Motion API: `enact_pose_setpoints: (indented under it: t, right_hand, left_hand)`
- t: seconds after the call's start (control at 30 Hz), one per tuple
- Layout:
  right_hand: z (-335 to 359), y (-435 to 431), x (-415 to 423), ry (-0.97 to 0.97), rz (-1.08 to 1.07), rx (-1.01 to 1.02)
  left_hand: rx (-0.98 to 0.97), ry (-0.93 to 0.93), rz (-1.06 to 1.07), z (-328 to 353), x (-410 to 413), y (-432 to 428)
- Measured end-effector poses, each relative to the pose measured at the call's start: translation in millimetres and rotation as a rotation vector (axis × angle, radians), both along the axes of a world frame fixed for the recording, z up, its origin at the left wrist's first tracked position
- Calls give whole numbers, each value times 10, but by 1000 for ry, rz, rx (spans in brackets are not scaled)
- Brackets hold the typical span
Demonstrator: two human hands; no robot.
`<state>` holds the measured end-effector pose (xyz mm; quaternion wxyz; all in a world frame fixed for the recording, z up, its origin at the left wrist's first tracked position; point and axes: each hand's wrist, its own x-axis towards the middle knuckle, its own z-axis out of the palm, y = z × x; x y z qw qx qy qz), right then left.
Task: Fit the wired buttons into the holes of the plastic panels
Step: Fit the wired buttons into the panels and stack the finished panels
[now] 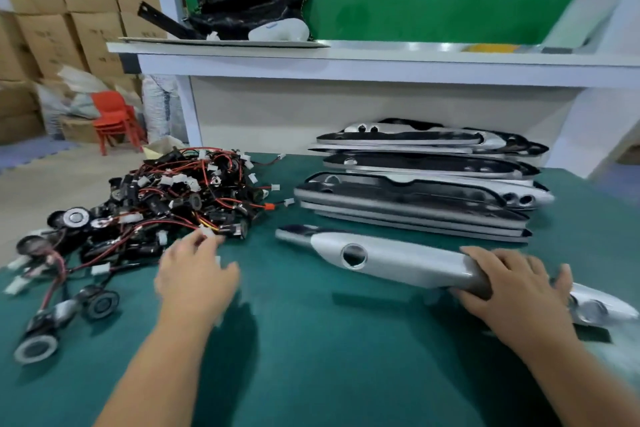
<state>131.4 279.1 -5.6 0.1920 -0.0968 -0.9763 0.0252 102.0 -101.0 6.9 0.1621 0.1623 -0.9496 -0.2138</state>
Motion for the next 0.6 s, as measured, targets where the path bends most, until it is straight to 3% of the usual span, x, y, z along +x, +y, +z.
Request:
enact_pose_setpoints:
  t: [0.07,0.17,0.23,0.33,0.43,0.53,0.6]
  right_hand:
    - [-1,30,68,-60,-14,35]
    - [-27,53,134,-52,-2,35]
    - [-42,49,169,-24,4,14]
    - [-47,47,189,-6,2,8]
    - [-46,35,190,26,-1,-19]
    - [-27,21,199,86,-5,-47]
    - [-17,23,205,133,1,-82]
  left_hand:
    - [-1,-302,24,-52,44,-151]
    - [-19,-278,-9,-79,53,-81]
    - [60,-113,-1,-44,75,56]
    - [224,350,-21,73,179,309]
    - [499,813,-258,224,363,606]
    - [764,978,-540,274,544,877]
    - [1098,988,-721,304,577,1029]
